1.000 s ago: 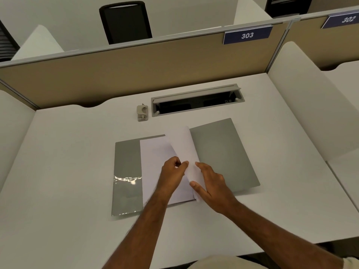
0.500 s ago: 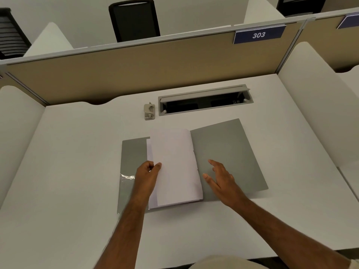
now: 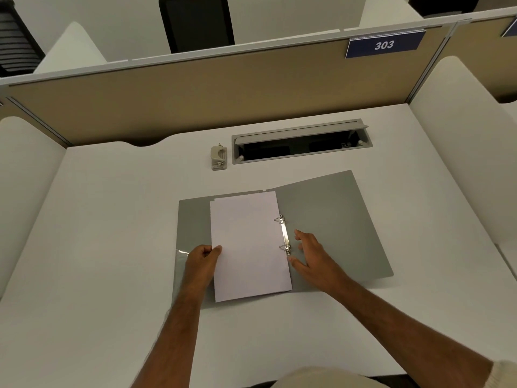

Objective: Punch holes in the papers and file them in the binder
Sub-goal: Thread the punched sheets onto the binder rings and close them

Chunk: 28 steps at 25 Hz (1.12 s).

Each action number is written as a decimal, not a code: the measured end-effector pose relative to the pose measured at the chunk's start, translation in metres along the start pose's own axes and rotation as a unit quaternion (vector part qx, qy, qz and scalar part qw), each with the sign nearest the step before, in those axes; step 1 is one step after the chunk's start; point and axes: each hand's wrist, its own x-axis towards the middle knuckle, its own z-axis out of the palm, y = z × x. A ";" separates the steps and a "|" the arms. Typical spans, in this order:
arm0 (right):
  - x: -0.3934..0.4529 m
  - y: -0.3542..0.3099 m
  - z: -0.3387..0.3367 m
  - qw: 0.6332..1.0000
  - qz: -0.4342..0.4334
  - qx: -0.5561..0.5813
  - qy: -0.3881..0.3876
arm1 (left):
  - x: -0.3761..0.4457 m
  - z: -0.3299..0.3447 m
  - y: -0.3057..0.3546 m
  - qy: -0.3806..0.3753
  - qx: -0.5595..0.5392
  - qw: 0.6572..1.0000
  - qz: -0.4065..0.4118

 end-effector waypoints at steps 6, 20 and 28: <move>0.025 -0.006 0.003 0.999 0.003 -0.038 -0.036 | 0.010 0.013 -0.004 0.039 0.100 0.994 0.011; 0.042 0.012 0.010 0.995 -0.004 -0.075 -0.066 | 0.003 0.046 0.010 0.022 0.125 0.991 -0.035; 0.042 0.014 0.009 0.993 -0.021 -0.090 -0.072 | -0.001 0.068 0.023 -0.008 -0.030 0.999 -0.044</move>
